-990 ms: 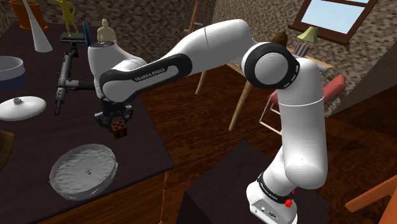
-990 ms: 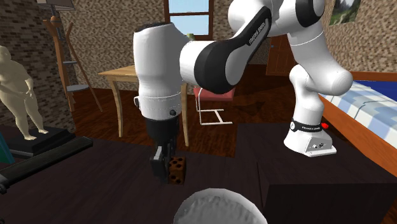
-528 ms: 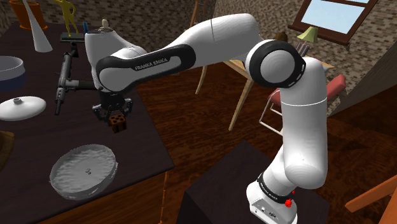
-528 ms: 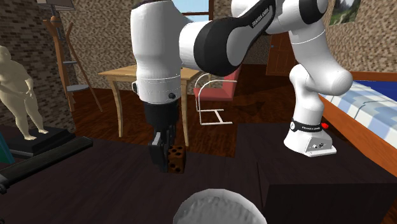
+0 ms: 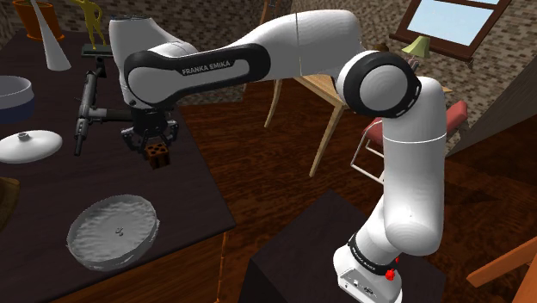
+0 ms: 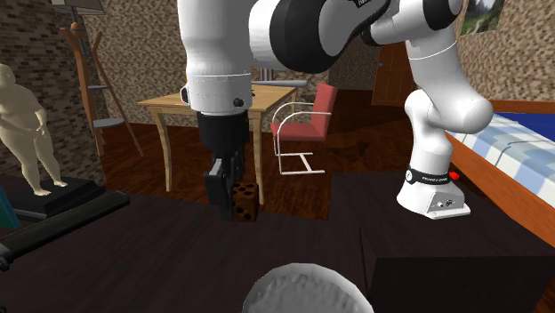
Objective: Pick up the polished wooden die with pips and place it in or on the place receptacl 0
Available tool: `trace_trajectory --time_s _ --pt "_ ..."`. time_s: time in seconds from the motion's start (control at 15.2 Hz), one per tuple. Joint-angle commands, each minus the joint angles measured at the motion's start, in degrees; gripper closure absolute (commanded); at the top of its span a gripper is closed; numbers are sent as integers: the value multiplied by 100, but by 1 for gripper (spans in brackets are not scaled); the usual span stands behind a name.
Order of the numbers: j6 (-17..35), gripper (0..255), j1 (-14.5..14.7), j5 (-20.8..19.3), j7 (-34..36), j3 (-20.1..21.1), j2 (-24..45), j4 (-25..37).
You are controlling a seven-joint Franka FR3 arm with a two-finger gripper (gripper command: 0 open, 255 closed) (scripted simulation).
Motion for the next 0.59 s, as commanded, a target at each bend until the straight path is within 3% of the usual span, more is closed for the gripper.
trace_trajectory --time_s 0.0,0.13,0.53 --pt "-137 255 7 17 -11 10 -28 110" --pt "-255 255 12 31 -22 18 -54 205" --pt "-220 255 530 -35 675 179 -75 116"
